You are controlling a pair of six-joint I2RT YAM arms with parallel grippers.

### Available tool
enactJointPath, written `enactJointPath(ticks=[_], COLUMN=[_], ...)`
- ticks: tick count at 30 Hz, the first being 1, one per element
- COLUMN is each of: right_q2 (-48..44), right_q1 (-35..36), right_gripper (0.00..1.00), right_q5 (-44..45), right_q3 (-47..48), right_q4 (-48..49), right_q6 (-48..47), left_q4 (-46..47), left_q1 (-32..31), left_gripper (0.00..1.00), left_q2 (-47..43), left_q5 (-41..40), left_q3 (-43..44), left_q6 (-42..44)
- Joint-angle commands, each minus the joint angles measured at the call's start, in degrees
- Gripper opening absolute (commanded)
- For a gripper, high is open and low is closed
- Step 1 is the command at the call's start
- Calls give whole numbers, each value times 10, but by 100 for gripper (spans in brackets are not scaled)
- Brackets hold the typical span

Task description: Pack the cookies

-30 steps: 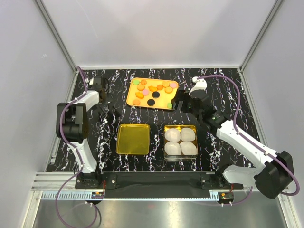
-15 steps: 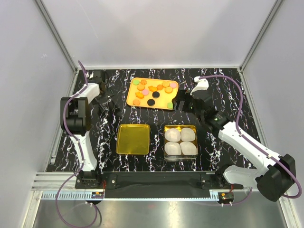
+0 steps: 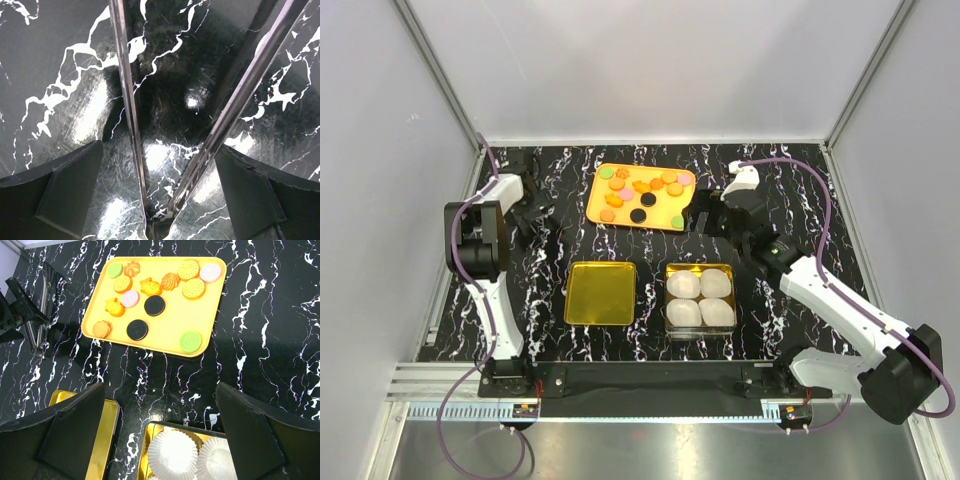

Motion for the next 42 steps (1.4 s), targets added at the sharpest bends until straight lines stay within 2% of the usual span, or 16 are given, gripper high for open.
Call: enactJointPath(ticks=[1,7,11,17,19,26,31,37,42], right_q2=[-15,-20,-21,-28,-30,-35,-36,-34,-28], right_q1=[0,0,0,1,1,1,1,0,1], right_gripper=[100,100,100,100,100,100,100,100,100], right_q5=[-1,2,-1,-5,-6,-5,-7,-15,-20], right_q3=[1,1,-1,-7,-7,-5,-7,-8,-7], right_q4=[4,4,4,10,10,10,12,16,17], right_q6=[-6,-7,-9,-10,-10,-10,-8,-6,-6], left_q4=[-3,-2,-24,-28,-28,-26,-35,-41,-57], left_q1=[1,1,3,4,3,-22,-62,-84,-101], left_gripper=[99,97,93,79,70,61,61,61,58], left_q2=[13,20,28,24,17,-103,-198,-313,-358], left_q5=[12,28,8,-1,5,-20,-38,-28,5], left_q3=[40,35,45,50,50,13,-32,-85,-92], left_q6=[15,17,8,16,23,48,49,48,60])
